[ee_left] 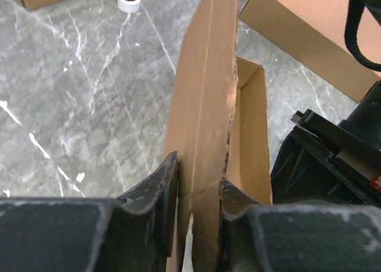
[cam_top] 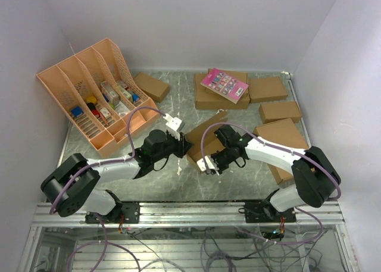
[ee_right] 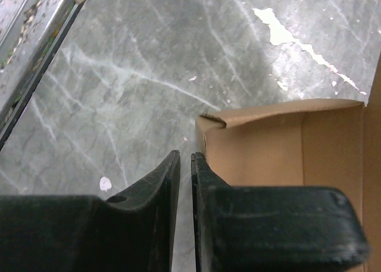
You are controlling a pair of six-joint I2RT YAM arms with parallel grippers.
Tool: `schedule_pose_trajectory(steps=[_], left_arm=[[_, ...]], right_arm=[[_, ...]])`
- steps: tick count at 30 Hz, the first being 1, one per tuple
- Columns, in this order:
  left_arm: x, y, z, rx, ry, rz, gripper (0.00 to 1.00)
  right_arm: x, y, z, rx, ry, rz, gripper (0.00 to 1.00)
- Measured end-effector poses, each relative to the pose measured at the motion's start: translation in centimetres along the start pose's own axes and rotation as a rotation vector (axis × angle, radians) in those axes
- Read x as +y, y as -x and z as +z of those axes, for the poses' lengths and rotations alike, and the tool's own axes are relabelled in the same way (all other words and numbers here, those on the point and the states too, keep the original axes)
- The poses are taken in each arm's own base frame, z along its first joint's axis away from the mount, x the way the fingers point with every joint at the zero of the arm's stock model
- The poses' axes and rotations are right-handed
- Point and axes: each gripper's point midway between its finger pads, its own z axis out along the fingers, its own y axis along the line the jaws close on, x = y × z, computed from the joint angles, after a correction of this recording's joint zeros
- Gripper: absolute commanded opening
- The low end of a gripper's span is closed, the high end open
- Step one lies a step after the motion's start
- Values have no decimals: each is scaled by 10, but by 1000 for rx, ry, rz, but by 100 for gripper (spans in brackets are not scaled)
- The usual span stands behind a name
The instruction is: Fold the paper box
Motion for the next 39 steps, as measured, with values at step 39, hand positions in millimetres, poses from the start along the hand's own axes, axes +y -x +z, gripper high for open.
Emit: schedule_pose_trajectory(steps=[39], left_arm=[[7,-49,6,27,20,-186,59]], right_arm=[[11,-19,5,35,26,-34,9]])
